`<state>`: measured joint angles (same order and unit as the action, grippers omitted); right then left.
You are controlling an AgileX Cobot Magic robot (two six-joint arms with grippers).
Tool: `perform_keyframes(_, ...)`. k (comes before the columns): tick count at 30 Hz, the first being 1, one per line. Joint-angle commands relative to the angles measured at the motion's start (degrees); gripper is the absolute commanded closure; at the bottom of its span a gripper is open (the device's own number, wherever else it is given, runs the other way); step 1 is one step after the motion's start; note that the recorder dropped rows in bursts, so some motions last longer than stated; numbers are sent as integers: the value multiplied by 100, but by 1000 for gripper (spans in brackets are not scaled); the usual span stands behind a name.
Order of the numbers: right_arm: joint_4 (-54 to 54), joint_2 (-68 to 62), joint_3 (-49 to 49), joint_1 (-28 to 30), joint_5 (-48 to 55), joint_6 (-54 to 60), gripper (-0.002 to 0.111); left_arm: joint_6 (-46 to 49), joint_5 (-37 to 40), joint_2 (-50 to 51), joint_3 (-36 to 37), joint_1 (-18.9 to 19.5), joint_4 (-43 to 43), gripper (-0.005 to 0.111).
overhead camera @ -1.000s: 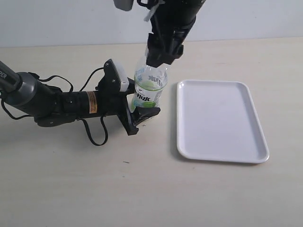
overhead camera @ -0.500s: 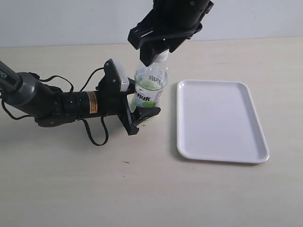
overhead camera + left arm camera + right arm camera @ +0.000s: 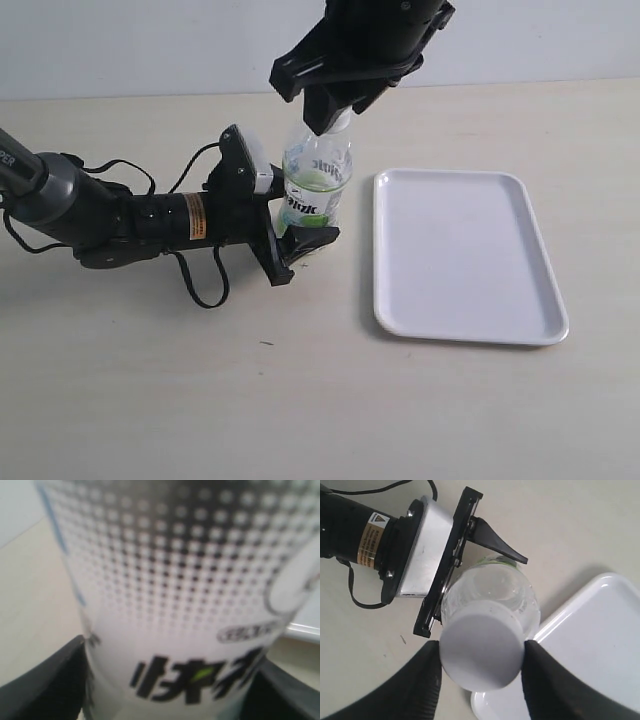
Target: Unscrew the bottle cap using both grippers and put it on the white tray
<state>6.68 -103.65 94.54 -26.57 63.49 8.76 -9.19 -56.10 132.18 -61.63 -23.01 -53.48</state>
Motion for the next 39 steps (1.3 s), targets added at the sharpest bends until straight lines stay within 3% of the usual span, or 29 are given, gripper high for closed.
perform_keyframes(1, -400, 35, 31, -6, -73, -184, 104, -22, 115, -26, 15, -23, -104, 107)
perform_keyframes(2, -476, 35, 31, -6, -73, -196, 108, -55, 115, -27, 15, -23, -118, 107)
perform_keyframes(9, -773, 35, 31, -6, -125, 232, 108, -236, 155, -85, 15, -23, -131, 107)
perform_keyframes(17, -734, 35, 31, -6, -443, 1798, 108, -234, 170, -85, 15, -23, -140, 107)
perform_keyframes(27, -163, 35, 31, -6, -502, 4670, 108, -222, 169, -85, 15, -23, -140, 107)
perform_keyframes(39, -123, 35, 31, -6, -482, 6729, 108, -200, 268, -85, 15, -23, -140, 107)
